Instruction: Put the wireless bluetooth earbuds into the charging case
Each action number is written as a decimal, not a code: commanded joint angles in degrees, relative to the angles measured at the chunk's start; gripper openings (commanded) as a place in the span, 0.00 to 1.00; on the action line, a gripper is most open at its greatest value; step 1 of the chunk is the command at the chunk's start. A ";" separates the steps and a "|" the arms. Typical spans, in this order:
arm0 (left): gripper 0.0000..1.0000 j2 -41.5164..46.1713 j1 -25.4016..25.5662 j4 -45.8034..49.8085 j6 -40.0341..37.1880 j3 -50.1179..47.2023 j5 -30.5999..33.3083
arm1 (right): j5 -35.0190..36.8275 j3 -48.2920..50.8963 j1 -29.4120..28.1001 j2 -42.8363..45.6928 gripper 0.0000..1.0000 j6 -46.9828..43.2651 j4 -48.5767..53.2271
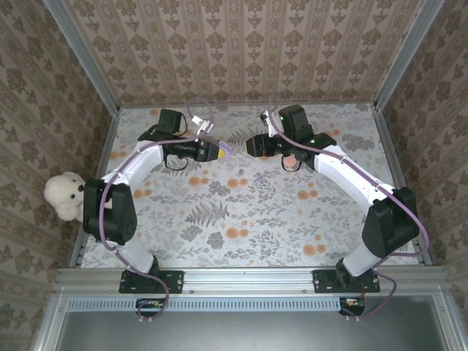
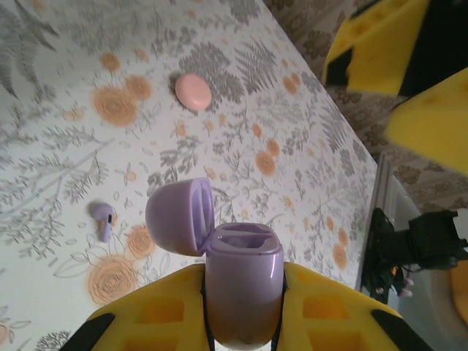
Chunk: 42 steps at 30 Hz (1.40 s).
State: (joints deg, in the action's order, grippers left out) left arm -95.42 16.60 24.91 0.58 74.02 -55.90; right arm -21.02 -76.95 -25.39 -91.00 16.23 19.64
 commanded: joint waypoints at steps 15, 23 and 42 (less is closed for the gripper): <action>0.00 18.73 0.10 -34.41 8.93 -17.09 16.81 | 13.92 -1.50 -5.08 -9.73 0.58 29.58 13.51; 0.00 28.72 1.51 -56.14 4.62 -33.04 26.89 | 14.96 -8.85 -6.69 -14.87 0.58 35.13 15.74; 0.00 13.94 1.71 -92.51 14.99 -42.19 31.79 | 20.67 -22.16 -7.66 -26.92 0.56 42.62 25.22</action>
State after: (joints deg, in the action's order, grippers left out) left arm -79.94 18.02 -57.10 12.19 32.10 -22.87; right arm -2.90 -96.95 -32.53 -116.25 56.31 40.82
